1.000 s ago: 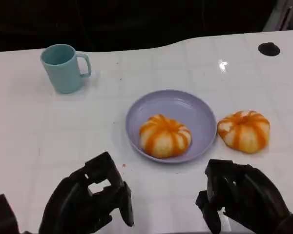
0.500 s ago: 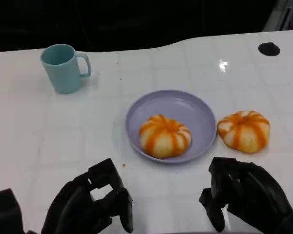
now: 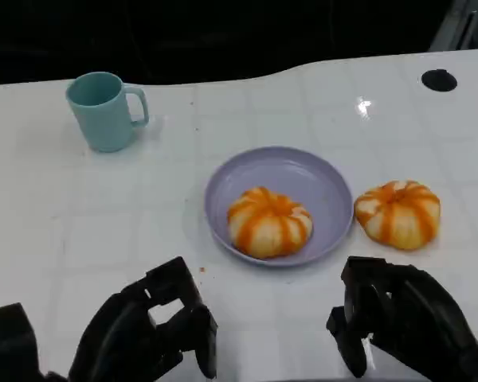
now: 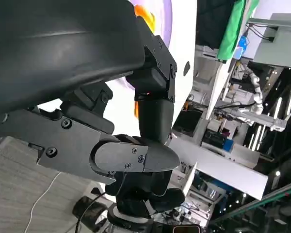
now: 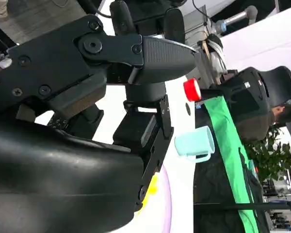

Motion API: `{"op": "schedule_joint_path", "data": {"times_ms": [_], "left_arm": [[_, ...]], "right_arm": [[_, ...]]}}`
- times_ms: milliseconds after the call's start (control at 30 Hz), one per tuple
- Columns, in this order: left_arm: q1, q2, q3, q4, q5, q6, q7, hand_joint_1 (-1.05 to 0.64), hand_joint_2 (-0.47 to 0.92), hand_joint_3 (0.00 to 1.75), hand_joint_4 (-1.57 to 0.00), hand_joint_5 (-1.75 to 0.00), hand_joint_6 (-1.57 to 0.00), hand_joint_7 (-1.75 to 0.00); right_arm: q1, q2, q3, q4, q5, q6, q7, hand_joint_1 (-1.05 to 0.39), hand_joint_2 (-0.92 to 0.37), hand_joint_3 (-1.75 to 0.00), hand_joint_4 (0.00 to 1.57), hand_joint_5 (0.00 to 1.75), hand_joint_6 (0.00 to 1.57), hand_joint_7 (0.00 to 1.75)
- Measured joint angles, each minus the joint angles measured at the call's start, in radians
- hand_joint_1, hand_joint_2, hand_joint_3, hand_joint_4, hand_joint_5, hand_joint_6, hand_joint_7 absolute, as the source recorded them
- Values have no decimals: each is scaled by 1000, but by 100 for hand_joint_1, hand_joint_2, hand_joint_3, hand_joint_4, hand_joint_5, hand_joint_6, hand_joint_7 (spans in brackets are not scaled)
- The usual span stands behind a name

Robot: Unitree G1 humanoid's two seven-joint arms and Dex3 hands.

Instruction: Grasp the bread from the table and place it into the plate.

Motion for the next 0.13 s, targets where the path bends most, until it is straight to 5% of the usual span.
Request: {"op": "schedule_joint_path", "data": {"times_ms": [133], "left_arm": [[-2,-1,5,8,4,-1,-12,-62,92,31,-91,-175,-67,-175]], "right_arm": [[-3,0,0,3,3,0,3,-95,-75,-67,121,167,104,152]]}}
